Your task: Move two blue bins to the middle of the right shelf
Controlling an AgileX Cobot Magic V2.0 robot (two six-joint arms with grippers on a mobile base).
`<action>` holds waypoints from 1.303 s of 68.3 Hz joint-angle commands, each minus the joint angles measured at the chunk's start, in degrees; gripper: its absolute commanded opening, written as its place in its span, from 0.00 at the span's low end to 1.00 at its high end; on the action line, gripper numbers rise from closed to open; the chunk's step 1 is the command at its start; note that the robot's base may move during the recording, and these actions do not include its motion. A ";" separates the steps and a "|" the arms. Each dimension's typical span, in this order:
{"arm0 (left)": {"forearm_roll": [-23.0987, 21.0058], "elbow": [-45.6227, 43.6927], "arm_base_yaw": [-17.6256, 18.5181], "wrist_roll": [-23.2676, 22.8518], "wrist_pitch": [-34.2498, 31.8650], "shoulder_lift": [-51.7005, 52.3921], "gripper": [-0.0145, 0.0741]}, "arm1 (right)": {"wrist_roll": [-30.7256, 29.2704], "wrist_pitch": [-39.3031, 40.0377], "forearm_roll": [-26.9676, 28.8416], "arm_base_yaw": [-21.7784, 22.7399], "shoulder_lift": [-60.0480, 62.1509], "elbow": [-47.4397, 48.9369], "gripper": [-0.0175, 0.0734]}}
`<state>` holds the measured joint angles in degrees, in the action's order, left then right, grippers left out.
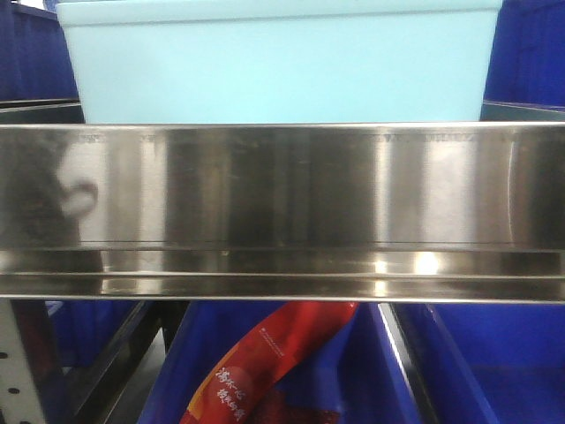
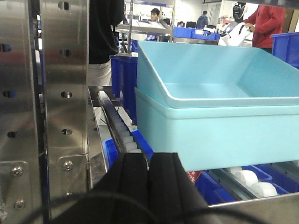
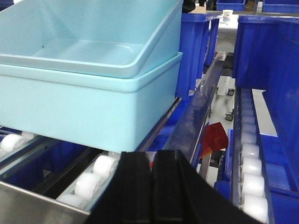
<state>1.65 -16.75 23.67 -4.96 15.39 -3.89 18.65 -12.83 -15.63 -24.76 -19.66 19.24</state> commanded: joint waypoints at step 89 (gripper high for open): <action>-0.28 16.75 -16.02 2.42 -11.73 3.89 0.04 | -0.16 1.76 -0.76 0.29 0.35 -0.16 0.01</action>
<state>1.84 -0.18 7.90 -2.94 6.02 -0.28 18.65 -12.36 -15.77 -24.76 -19.66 19.10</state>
